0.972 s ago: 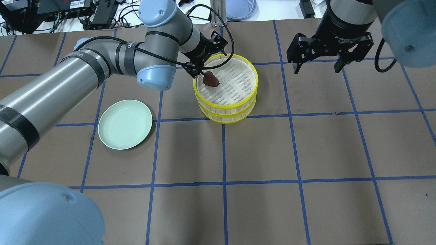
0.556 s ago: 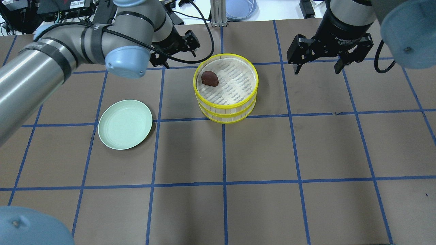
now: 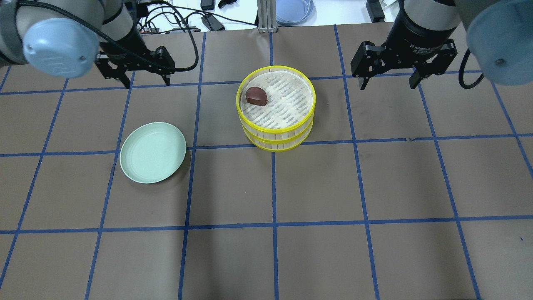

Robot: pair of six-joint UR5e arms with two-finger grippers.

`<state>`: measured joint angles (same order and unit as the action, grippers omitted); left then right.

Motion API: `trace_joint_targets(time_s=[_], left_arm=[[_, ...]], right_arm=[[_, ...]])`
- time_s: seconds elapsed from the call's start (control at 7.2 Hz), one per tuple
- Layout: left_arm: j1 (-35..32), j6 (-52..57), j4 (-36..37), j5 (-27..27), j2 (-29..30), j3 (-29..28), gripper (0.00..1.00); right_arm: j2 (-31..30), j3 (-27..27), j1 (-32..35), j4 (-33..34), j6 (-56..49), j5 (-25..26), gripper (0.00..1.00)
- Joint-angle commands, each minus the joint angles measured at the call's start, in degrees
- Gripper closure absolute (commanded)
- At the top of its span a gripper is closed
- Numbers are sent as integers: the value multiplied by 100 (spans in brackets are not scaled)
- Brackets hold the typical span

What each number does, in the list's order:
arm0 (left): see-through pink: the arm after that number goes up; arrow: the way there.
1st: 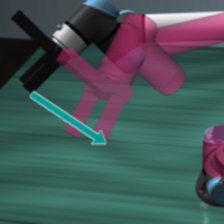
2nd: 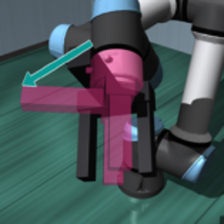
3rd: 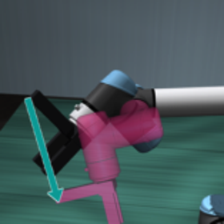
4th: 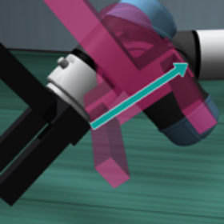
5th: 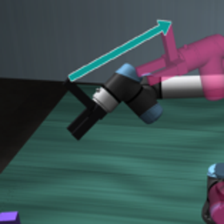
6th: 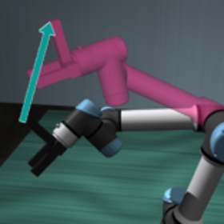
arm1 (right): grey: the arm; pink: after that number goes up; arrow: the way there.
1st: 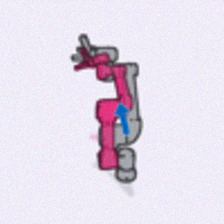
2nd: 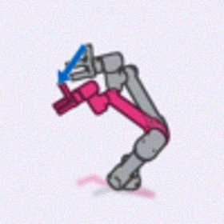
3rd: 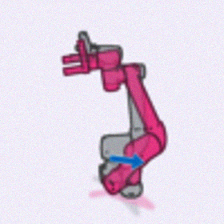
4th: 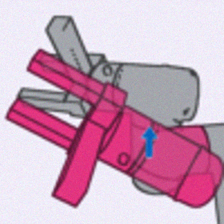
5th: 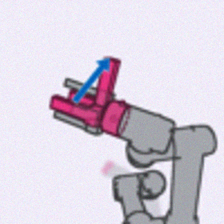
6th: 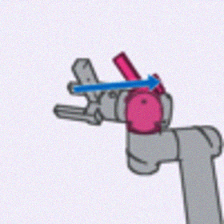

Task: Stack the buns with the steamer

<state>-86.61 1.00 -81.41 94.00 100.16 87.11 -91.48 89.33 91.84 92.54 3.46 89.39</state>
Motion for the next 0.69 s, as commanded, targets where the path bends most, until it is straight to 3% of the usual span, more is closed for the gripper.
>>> trace_joint_targets(time_s=[0.0,0.28,0.56], left_arm=[[144,181,-873,127,-600,-9,0],[144,155,-1288,66,-997,-1,0],[162,15,-1264,-162,-1060,25,0]], right_arm=[[-45,-3,0,27,76,-10,0],[-36,-3,0,19,76,-18,0],[-45,-3,0,71,67,-10,0]])
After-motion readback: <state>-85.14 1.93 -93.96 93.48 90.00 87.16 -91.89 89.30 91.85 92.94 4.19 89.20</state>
